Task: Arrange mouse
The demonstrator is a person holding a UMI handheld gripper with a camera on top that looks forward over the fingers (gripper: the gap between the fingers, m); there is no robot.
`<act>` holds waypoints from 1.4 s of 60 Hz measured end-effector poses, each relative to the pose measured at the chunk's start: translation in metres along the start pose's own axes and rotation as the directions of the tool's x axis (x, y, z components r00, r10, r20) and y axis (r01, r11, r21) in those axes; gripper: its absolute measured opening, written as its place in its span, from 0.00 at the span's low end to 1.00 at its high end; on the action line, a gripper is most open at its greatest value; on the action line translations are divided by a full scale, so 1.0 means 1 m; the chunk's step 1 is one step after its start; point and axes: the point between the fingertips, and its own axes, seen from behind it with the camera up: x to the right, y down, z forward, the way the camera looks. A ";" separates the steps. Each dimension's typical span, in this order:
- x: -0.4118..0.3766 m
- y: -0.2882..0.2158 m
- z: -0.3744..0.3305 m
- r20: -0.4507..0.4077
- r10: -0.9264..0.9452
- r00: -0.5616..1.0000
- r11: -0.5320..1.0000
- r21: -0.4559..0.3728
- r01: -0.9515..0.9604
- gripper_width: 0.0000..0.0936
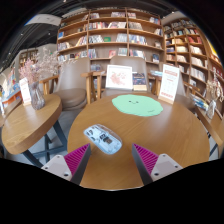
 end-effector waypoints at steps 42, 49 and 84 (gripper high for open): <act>0.000 -0.022 0.047 -0.043 0.029 0.999 0.991 -0.128 -0.034 0.89; 0.005 -0.026 0.054 -0.048 0.030 0.998 0.990 -0.134 -0.036 0.88; 0.034 -0.137 0.044 -0.013 0.017 1.000 0.999 -0.037 -0.017 0.44</act>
